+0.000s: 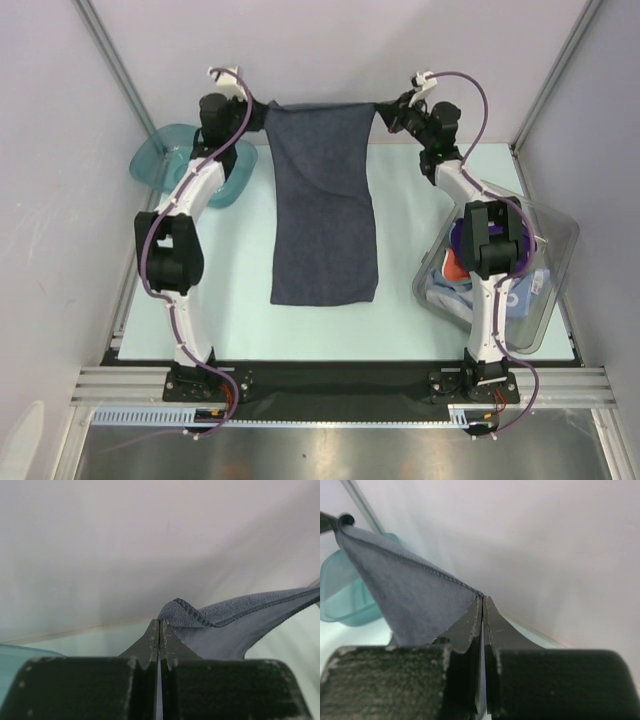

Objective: Fold and stack the towels
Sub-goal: Fold the towel

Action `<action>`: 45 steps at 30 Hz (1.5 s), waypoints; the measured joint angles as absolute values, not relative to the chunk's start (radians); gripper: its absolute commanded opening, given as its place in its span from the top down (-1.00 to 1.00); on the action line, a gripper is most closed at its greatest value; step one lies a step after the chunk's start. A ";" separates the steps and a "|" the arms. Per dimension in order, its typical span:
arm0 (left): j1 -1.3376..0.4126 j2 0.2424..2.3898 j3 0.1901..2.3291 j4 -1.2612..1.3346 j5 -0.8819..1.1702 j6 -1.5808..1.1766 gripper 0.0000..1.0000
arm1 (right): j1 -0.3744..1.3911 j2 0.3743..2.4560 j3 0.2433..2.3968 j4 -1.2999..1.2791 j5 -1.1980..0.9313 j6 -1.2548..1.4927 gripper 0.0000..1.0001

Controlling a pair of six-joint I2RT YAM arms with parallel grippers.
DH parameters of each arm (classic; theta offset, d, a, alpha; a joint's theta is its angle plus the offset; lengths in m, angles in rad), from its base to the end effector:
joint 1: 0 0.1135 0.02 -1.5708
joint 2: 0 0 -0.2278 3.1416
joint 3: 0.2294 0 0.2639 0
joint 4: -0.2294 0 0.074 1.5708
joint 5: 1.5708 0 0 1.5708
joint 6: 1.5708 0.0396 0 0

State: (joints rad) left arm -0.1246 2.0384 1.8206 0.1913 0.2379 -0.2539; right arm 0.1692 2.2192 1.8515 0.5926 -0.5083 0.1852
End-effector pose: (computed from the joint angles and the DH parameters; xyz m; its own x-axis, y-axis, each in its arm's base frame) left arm 0.4940 -0.0713 0.3169 -0.1145 -0.2317 -0.9660 0.3366 0.9059 -0.2571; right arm 0.5141 0.1074 0.2829 0.1029 0.1808 -0.9781 -0.6447 0.7609 0.0728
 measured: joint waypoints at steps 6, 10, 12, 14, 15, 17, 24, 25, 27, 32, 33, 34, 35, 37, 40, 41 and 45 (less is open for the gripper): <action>-0.125 1.933 1.527 0.228 0.257 -0.262 0.99 | 0.168 2.125 1.653 0.501 -0.548 0.161 1.00; -0.127 1.836 1.363 0.233 0.270 -0.271 0.99 | 0.178 2.001 1.518 0.332 -0.538 0.082 1.00; -0.128 1.776 1.300 0.232 0.276 -0.279 0.99 | 0.189 1.924 1.457 0.262 -0.527 0.043 1.00; -0.129 1.724 1.253 0.242 0.279 -0.290 0.99 | 0.202 1.851 1.404 0.221 -0.507 0.016 1.00; -0.130 1.695 1.226 0.248 0.283 -0.296 0.99 | 0.208 1.810 1.373 0.204 -0.500 0.004 1.00; -0.133 1.634 1.163 0.264 0.286 -0.308 0.99 | 0.223 1.732 1.313 0.176 -0.487 -0.008 1.00; -0.168 1.444 0.917 0.274 0.268 -0.345 0.99 | 0.293 1.540 1.100 0.071 -0.417 -0.023 1.00; -0.174 1.422 0.883 0.268 0.265 -0.351 0.99 | 0.304 1.525 1.082 0.050 -0.406 -0.024 1.00; -0.185 1.382 0.822 0.264 0.255 -0.361 1.00 | 0.330 1.499 1.054 0.009 -0.388 -0.028 1.00; -0.209 1.275 0.683 0.228 0.216 -0.388 0.99 | 0.377 1.385 0.939 -0.070 -0.343 -0.033 1.00; -0.215 1.256 0.662 0.219 0.212 -0.393 0.99 | 0.381 1.361 0.916 -0.087 -0.336 -0.031 1.00; -0.221 1.242 0.647 0.208 0.208 -0.398 0.99 | 0.388 1.338 0.896 -0.101 -0.327 -0.029 1.00; -0.228 1.232 0.641 0.191 0.204 -0.404 0.99 | 0.396 1.317 0.877 -0.109 -0.317 -0.026 1.00; -0.242 1.219 0.634 0.161 0.188 -0.418 0.92 | 0.419 1.279 0.832 -0.111 -0.289 -0.016 1.00; -0.260 1.198 0.613 0.131 0.167 -0.446 0.76 | 0.460 1.253 0.795 -0.136 -0.265 0.001 0.94; -0.265 1.188 0.596 0.125 0.155 -0.455 0.65 | 0.474 1.253 0.793 -0.147 -0.258 0.009 0.90; -0.289 1.145 0.523 0.073 0.105 -0.499 0.02 | 0.529 1.253 0.788 -0.191 -0.207 0.030 0.67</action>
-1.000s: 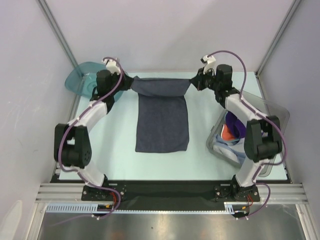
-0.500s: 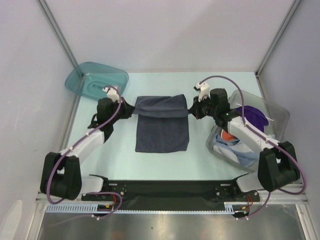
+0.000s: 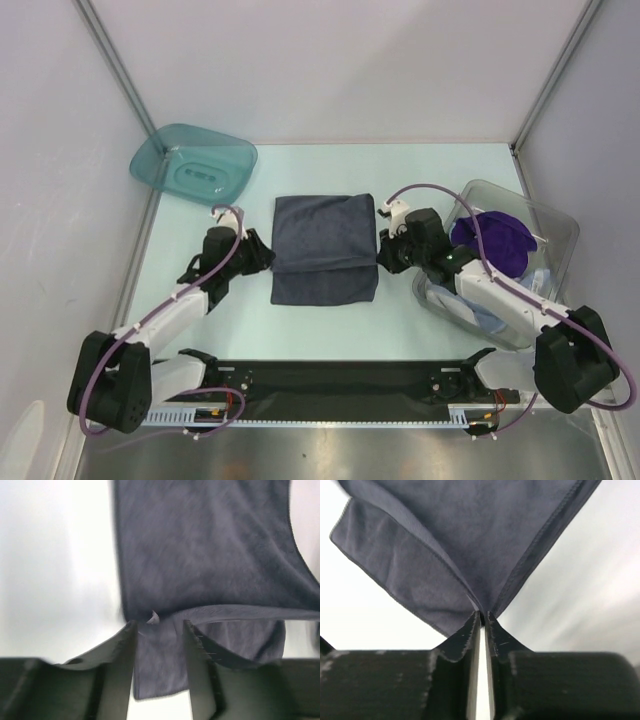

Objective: Fold and stack the towels
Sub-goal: Fold the towel

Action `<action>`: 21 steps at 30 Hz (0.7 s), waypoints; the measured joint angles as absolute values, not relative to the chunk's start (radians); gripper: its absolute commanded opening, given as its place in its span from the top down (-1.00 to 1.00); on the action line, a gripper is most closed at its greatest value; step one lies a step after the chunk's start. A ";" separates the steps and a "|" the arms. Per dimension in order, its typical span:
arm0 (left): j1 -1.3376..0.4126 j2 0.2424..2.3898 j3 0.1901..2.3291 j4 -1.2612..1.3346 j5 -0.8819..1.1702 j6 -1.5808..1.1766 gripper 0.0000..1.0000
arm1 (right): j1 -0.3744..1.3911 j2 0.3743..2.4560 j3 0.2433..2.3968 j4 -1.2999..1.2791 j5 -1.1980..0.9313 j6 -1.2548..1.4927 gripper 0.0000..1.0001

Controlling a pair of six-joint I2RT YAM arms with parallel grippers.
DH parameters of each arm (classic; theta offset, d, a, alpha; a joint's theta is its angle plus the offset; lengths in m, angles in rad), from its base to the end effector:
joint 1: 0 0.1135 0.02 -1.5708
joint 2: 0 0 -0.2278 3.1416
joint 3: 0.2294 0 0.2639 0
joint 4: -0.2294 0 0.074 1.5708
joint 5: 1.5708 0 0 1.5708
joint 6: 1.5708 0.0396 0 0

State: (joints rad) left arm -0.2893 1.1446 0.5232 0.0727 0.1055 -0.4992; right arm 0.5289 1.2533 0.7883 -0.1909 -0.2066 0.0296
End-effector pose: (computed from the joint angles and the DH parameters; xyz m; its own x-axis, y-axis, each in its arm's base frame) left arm 0.2542 -0.0800 0.1610 -0.6159 -0.3134 -0.7228 0.0854 0.8855 -0.4567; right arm 0.2505 0.1558 0.1995 -0.5451 -0.2850 -0.7885 -0.6183 0.7718 0.1485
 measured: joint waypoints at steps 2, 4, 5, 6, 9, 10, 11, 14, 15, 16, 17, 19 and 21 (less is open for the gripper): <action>-0.297 1.111 0.488 0.032 0.081 -0.521 -0.15 | 0.548 1.253 0.788 -0.215 -0.185 0.038 0.57; -0.300 1.073 0.476 -0.020 0.058 -0.543 -0.21 | 0.564 1.253 0.788 -0.245 -0.163 0.053 0.44; -0.301 1.058 0.476 -0.036 0.047 -0.547 -0.22 | 0.571 1.253 0.789 -0.262 -0.156 0.060 0.41; -0.302 1.039 0.476 -0.049 0.033 -0.554 -0.22 | 0.577 1.253 0.789 -0.281 -0.147 0.067 0.39; -0.303 1.017 0.493 -0.077 0.007 -0.562 -0.24 | 0.587 1.253 0.801 -0.342 -0.126 0.091 0.33; -0.303 1.027 0.506 -0.080 0.007 -0.567 -0.21 | 0.588 1.253 0.808 -0.356 -0.118 0.098 0.33; -0.303 1.047 0.525 -0.088 0.011 -0.570 -0.19 | 0.590 1.253 0.820 -0.374 -0.106 0.110 0.33; -0.303 1.130 0.586 -0.096 0.039 -0.577 -0.15 | 0.591 1.266 0.871 -0.399 -0.061 0.157 0.32; -0.305 1.151 0.600 -0.101 0.049 -0.577 -0.13 | 0.592 1.288 0.905 -0.411 -0.036 0.180 0.31; -0.306 1.175 0.613 -0.110 0.058 -0.578 -0.13 | 0.592 1.308 0.928 -0.416 -0.020 0.196 0.31; -0.308 1.194 0.619 -0.117 0.067 -0.579 -0.13 | 0.592 1.332 0.952 -0.424 -0.005 0.220 0.30; -0.314 1.215 0.618 -0.134 0.087 -0.580 -0.13 | 0.594 1.394 0.996 -0.435 0.027 0.281 0.29; -0.322 1.221 0.612 -0.142 0.104 -0.587 -0.13 | 0.596 1.447 1.011 -0.452 0.056 0.353 0.29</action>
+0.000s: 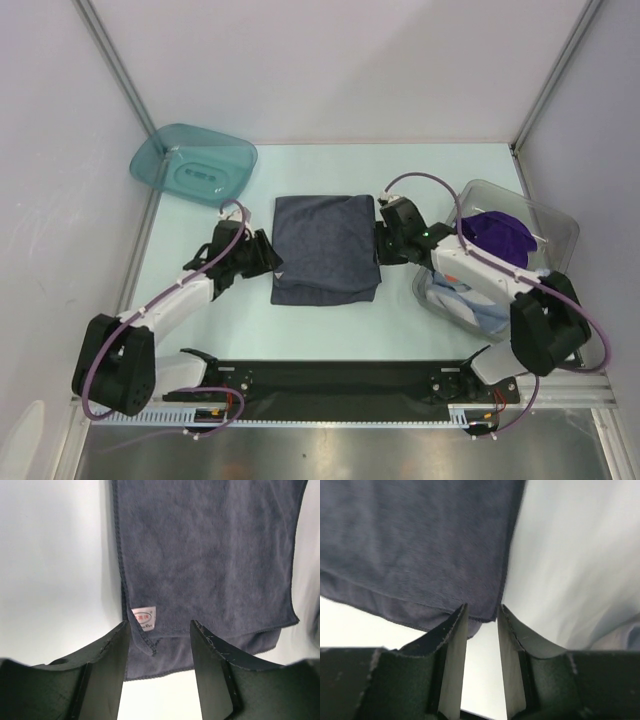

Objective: Fold and stack the towels
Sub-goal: Fold the towel

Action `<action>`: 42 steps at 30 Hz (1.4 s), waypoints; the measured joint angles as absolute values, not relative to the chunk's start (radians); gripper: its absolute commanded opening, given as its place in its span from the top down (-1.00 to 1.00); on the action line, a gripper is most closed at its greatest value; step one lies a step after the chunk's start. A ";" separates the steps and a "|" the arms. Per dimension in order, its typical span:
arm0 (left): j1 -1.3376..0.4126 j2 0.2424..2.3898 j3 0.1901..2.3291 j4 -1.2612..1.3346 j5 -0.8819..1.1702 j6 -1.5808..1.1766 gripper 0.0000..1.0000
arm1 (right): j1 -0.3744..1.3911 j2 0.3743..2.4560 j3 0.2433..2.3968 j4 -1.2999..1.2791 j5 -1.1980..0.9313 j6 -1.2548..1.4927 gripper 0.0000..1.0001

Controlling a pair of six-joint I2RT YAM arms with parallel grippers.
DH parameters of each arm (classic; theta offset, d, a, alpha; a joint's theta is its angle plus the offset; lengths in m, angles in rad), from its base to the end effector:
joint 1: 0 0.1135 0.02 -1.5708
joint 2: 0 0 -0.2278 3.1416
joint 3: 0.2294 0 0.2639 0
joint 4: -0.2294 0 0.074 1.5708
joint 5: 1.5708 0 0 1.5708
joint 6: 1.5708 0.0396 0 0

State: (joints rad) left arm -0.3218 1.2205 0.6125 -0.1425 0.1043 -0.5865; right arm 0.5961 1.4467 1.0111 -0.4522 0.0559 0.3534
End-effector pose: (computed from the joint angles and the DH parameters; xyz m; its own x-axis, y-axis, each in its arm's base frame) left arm 0.2548 -0.0893 0.1526 -0.7529 -0.3292 -0.5698 -0.0359 0.8852 -0.4639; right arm 0.2675 0.1788 0.1974 -0.7861 -0.1158 -0.6071 -0.2764 0.9445 0.1778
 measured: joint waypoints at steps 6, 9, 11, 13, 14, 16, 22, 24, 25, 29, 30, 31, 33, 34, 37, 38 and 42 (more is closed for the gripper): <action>-0.352 1.246 0.596 -0.141 0.131 -0.607 -0.13 | 0.620 1.558 1.012 -0.510 0.129 0.552 0.28; -0.374 1.274 0.596 -0.145 0.129 -0.612 -0.13 | 0.633 1.580 1.012 -0.517 0.159 0.628 0.28; -0.388 1.288 0.596 -0.155 0.118 -0.614 -0.13 | 0.643 1.584 1.012 -0.518 0.171 0.667 0.26; -0.398 1.295 0.588 -0.163 0.106 -0.619 -0.12 | 0.656 1.584 1.009 -0.513 0.179 0.701 0.23; -0.402 1.296 0.581 -0.169 0.099 -0.622 -0.11 | 0.662 1.583 1.005 -0.508 0.179 0.711 0.23; -0.406 1.296 0.567 -0.170 0.088 -0.626 -0.08 | 0.679 1.578 0.987 -0.498 0.178 0.737 0.23; -0.431 1.303 0.535 -0.171 0.062 -0.632 0.01 | 0.711 1.538 0.928 -0.496 0.178 0.775 0.22; -0.446 1.305 0.535 -0.167 0.047 -0.632 0.03 | 0.712 1.523 0.916 -0.495 0.179 0.778 0.22; -0.454 1.308 0.535 -0.165 0.036 -0.632 0.06 | 0.713 1.514 0.911 -0.496 0.179 0.778 0.22; -0.474 1.332 0.538 -0.152 0.012 -0.646 0.66 | 0.731 1.470 0.889 -0.496 0.184 0.777 0.23; -0.476 1.341 0.542 -0.151 0.006 -0.651 0.91 | 0.740 1.460 0.884 -0.496 0.187 0.778 0.23; -0.477 1.349 0.549 -0.159 -0.006 -0.661 0.99 | 0.750 1.450 0.878 -0.496 0.187 0.778 0.24; -0.483 1.356 0.564 -0.179 -0.023 -0.668 0.99 | 0.768 1.430 0.862 -0.495 0.188 0.780 0.24; -0.485 1.356 0.568 -0.189 -0.036 -0.673 0.99 | 0.778 1.417 0.850 -0.494 0.187 0.783 0.24; -0.491 1.344 0.574 -0.223 -0.082 -0.683 0.99 | 0.801 1.397 0.821 -0.488 0.187 0.785 0.22; -0.492 1.334 0.574 -0.241 -0.106 -0.685 0.99 | 0.810 1.397 0.812 -0.480 0.187 0.785 0.22; -0.491 1.303 0.575 -0.314 -0.194 -0.692 0.99 | 0.856 1.407 0.785 -0.422 0.183 0.765 0.21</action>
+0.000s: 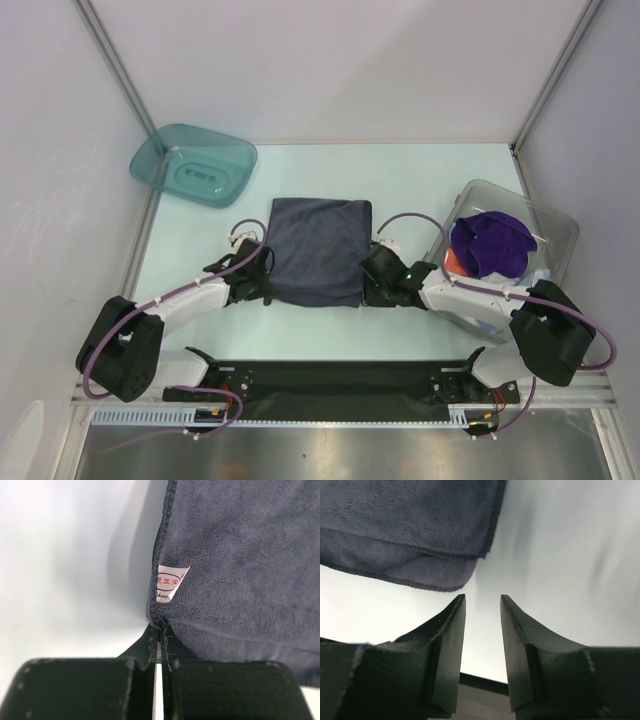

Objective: Fold and stack the towels
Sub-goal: Fold the towel

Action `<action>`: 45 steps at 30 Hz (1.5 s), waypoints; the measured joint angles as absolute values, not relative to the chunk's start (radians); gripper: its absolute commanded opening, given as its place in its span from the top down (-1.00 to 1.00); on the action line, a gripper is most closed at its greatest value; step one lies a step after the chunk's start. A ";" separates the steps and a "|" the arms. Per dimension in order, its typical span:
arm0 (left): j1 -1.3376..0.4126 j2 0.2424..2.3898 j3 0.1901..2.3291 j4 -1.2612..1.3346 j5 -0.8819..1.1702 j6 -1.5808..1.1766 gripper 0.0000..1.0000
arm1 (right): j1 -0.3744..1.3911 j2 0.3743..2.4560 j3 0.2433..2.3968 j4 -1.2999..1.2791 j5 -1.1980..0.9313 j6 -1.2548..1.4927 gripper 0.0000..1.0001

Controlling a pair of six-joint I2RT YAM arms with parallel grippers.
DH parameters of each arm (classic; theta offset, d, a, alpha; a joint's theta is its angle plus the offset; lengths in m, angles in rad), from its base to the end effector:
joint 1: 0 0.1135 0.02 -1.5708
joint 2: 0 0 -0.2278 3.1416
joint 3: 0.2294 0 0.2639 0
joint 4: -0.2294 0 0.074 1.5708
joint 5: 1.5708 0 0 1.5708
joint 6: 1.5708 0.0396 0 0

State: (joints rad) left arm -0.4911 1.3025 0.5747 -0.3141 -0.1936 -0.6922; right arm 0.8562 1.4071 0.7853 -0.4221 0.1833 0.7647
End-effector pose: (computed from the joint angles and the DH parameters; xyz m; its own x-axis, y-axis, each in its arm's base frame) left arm 0.2226 -0.1104 0.1096 -0.8268 -0.2680 -0.4945 -0.1955 0.9613 -0.1942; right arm 0.1912 0.2094 0.1397 -0.8813 0.0229 -0.4719 -0.1004 0.9669 0.2344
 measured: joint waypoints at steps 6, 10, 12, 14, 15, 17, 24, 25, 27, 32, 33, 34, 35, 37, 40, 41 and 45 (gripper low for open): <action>-0.491 1.303 0.588 -0.366 -0.255 -0.692 0.99 | 0.895 1.497 0.786 -0.331 0.187 0.745 0.24; -0.491 1.305 0.591 -0.370 -0.259 -0.692 0.99 | 0.921 1.530 0.785 -0.273 0.199 0.728 0.24; -0.491 1.307 0.591 -0.370 -0.259 -0.692 0.99 | 0.954 1.538 0.785 -0.249 0.210 0.719 0.22; -0.491 1.309 0.594 -0.372 -0.259 -0.692 0.99 | 0.986 1.547 0.785 -0.229 0.228 0.707 0.21; -0.491 1.309 0.595 -0.374 -0.259 -0.692 0.99 | 1.004 1.557 0.786 -0.224 0.244 0.702 0.20; -0.491 1.309 0.598 -0.379 -0.259 -0.691 0.99 | 1.026 1.570 0.792 -0.217 0.276 0.698 0.24; -0.491 1.311 0.606 -0.397 -0.259 -0.692 0.99 | 1.047 1.602 0.829 -0.282 0.384 0.699 0.98; -0.491 1.311 0.606 -0.400 -0.258 -0.692 0.99 | 1.048 1.598 0.829 -0.292 0.390 0.693 1.00; -0.491 1.311 0.606 -0.403 -0.258 -0.692 0.99 | 1.051 1.583 0.829 -0.334 0.395 0.682 1.00; -0.491 1.309 0.606 -0.412 -0.244 -0.700 0.61 | 1.052 1.504 0.830 -0.451 0.398 0.671 0.99; -0.491 1.306 0.606 -0.415 -0.234 -0.701 0.44 | 1.052 1.492 0.833 -0.471 0.395 0.671 0.79; -0.491 1.302 0.606 -0.421 -0.227 -0.702 0.29 | 1.052 1.485 0.835 -0.488 0.392 0.672 0.69; -0.491 1.297 0.606 -0.428 -0.221 -0.705 0.05 | 1.052 1.483 0.838 -0.504 0.387 0.671 0.60; -0.491 1.285 0.606 -0.440 -0.212 -0.704 -0.08 | 1.052 1.483 0.840 -0.529 0.373 0.671 0.43; -0.491 1.271 0.619 -0.472 -0.206 -0.706 -0.20 | 1.052 1.483 0.845 -0.577 0.357 0.673 0.39; -0.491 1.270 0.631 -0.486 -0.205 -0.704 -0.21 | 1.049 1.483 0.851 -0.591 0.356 0.676 0.38; -0.491 1.254 0.682 -0.506 -0.198 -0.681 -0.22 | 1.028 1.483 0.898 -0.632 0.355 0.693 0.38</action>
